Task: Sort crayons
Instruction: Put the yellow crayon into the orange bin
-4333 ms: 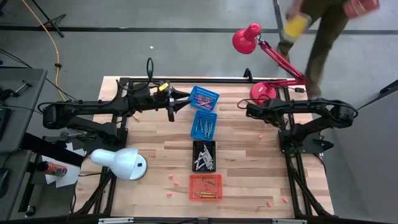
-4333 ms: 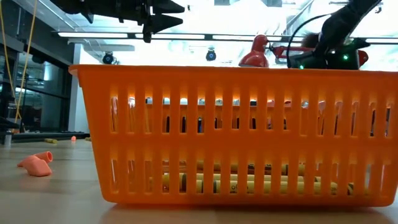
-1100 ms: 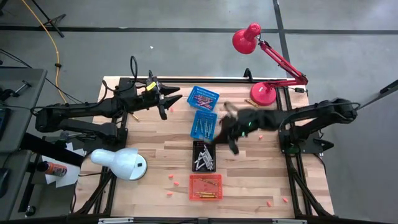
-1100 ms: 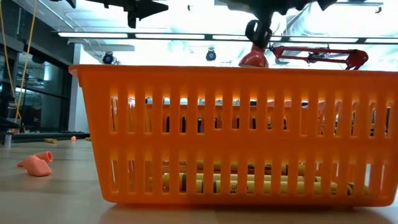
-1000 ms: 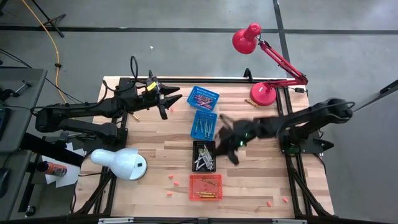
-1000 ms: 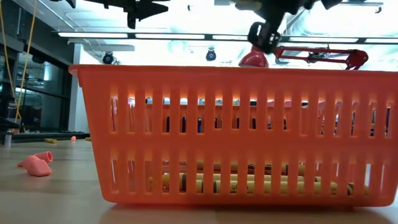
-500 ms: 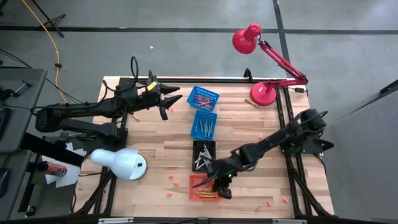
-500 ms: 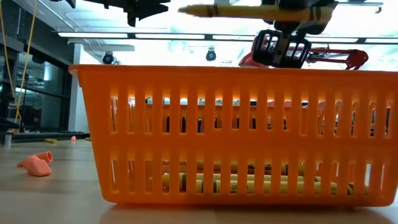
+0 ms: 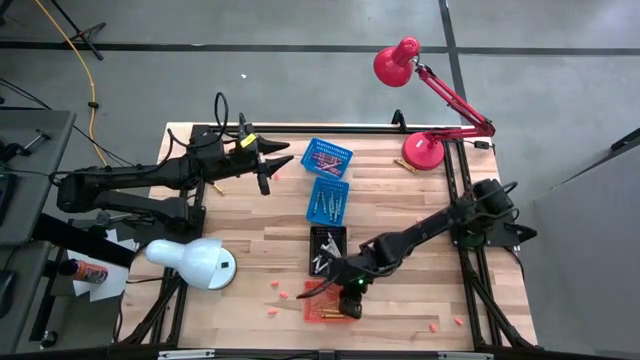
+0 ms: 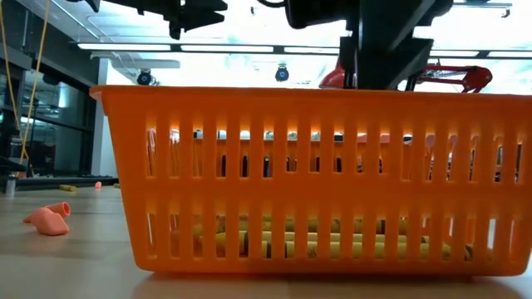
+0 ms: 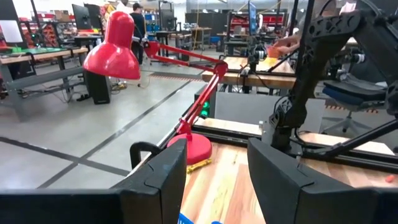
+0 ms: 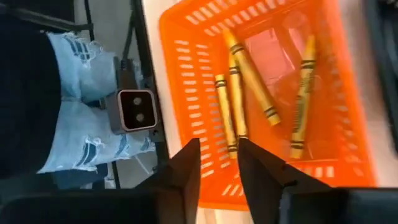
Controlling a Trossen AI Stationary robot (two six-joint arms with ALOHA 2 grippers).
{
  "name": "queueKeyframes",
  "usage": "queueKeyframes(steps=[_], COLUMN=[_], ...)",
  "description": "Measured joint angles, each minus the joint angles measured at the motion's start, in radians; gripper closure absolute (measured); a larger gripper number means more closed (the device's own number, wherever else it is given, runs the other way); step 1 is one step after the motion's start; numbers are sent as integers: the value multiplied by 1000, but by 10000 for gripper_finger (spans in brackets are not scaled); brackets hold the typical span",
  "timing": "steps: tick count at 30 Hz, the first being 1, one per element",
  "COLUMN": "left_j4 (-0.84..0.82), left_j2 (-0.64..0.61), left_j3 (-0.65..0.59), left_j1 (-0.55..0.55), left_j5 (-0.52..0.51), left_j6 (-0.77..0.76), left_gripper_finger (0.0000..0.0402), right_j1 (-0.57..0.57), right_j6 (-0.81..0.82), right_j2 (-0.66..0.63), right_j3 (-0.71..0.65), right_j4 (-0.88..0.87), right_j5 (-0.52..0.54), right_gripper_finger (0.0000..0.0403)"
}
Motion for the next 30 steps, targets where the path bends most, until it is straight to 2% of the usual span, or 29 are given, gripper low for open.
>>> queueKeyframes(steps=[2, 6, 9, 13, 15, 19, 24, 30], left_j4=[-1, 4, 3, -3, -5, -35, -81, -83], left_j2=[0, 0, 0, 0, 0, 0, 0, 0], left_j3=[0, 0, 0, 0, 0, 0, 0, 0], left_j1=[0, 0, 0, 0, 0, 0, 0, -1], left_j5=[0, 0, -2, -3, -3, -4, -4, 2], left_j6=[0, 10, 33, 52, 44, 37, 1, -112], left_gripper_finger=[243, 243, 243, 243, 243, 243, 243, 243], right_j1=[-11, -44, -72, -108, -134, -189, -269, -368], right_j6=[-11, -140, -264, -358, -350, -255, -241, -473], right_j2=[-2, -43, -114, -259, -358, -576, -773, -826], right_j3=[5, 42, 48, -47, -158, -415, -638, -718], right_j4=[-26, -152, -318, -486, -482, -361, -40, 427], right_j5=[-2, -10, 52, 190, 199, 188, 215, 340], right_gripper_finger=[283, 243, 224, 213, 213, 214, 214, 214])
